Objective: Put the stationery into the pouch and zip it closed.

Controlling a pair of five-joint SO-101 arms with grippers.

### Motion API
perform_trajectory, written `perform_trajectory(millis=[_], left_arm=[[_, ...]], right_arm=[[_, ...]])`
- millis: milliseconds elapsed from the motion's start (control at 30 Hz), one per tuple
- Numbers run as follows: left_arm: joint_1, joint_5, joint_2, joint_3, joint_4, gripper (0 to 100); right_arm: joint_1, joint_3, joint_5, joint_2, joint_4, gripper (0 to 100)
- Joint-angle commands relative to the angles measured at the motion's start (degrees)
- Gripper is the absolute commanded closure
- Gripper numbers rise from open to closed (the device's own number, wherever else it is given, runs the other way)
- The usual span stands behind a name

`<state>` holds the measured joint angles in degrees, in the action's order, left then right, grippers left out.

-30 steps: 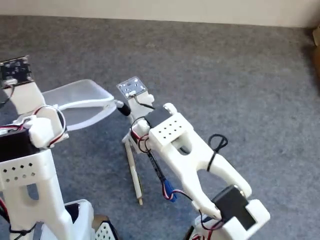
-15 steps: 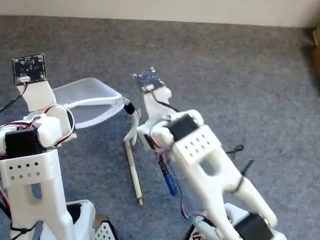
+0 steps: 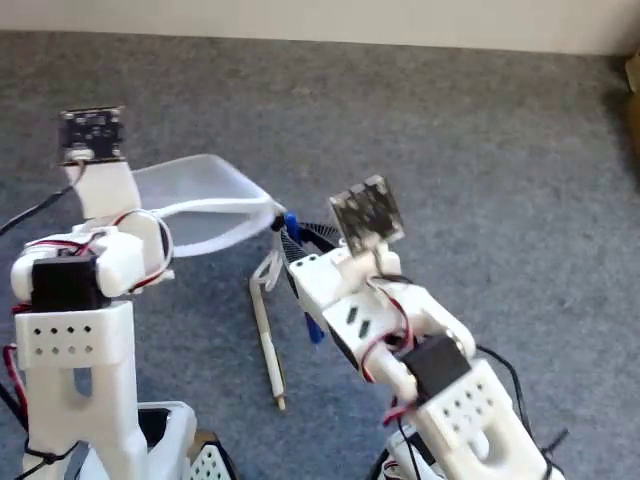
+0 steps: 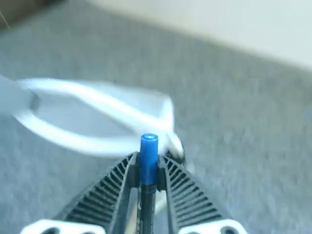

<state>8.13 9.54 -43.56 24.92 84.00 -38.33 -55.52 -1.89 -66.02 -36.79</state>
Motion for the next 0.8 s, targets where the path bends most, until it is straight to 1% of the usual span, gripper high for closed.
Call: perform_trajectory(millis=[0, 233, 433, 600, 767], left_arm=[[-4.4, 0.2, 0.0, -4.0, -1.1, 99], [-6.5, 0.2, 0.0, -5.1, -1.1, 99], [-6.4, 0.2, 0.0, -5.1, -1.1, 99], [-6.3, 0.1, 0.0, -4.4, -1.1, 99], [-6.3, 0.0, 0.0, -4.4, -1.1, 99]], right_arm=[[0.4, -2.0, 0.7, -9.3, 5.1, 99.4], [0.2, -7.2, 0.7, -22.5, 10.6, 99.4], [-5.7, -14.4, 0.7, -32.6, 18.2, 99.4], [-8.9, -22.7, 0.8, -39.2, 30.2, 99.4], [-8.8, -29.6, 1.0, -37.8, 44.8, 99.4]])
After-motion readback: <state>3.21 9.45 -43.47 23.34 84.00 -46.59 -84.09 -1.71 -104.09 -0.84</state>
